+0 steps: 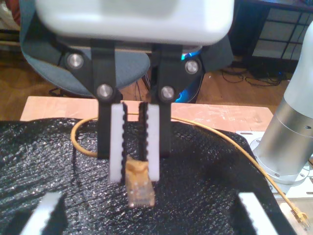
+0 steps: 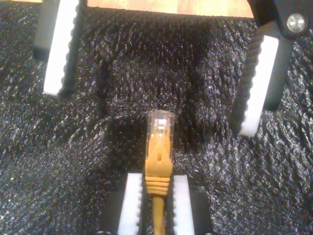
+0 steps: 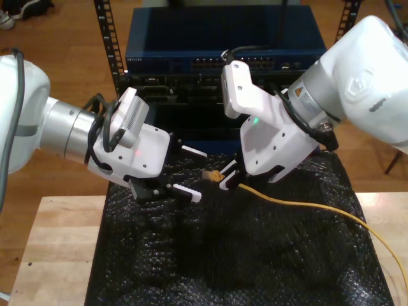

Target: Grab the cable and plug it in

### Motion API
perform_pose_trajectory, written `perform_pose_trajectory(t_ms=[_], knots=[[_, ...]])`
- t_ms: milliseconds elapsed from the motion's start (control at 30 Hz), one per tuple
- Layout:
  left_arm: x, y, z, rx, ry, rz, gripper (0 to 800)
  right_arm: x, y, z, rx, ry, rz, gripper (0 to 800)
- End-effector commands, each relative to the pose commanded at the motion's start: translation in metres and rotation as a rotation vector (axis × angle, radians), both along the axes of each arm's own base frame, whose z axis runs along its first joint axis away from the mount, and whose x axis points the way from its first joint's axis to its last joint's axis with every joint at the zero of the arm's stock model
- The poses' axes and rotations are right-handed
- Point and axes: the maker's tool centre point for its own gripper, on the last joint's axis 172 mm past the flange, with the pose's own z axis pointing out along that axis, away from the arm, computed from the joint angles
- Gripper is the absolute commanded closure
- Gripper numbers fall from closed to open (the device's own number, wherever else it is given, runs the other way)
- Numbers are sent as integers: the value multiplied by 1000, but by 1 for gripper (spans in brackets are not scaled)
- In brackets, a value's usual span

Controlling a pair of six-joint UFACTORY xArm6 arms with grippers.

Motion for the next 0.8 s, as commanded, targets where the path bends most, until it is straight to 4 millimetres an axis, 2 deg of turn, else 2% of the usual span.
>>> perform_pose_trajectory(t_ms=[100,167,233,367,467,800], knots=[[0,0,0,0,0,0,98,0,1,0,0,0,1,794],[0,0,0,0,0,0,162,0,1,-1,0,1,1,794],[0,0,0,-1,0,1,177,0,1,-1,0,1,1,794],[0,0,0,-1,-1,-2,260,0,1,-2,-2,4,1,794],[0,0,0,0,-1,-1,351,3,1,-3,-2,-1,-5,794],[0,0,0,-1,-4,-2,456,6,1,-4,-2,-8,-12,794]])
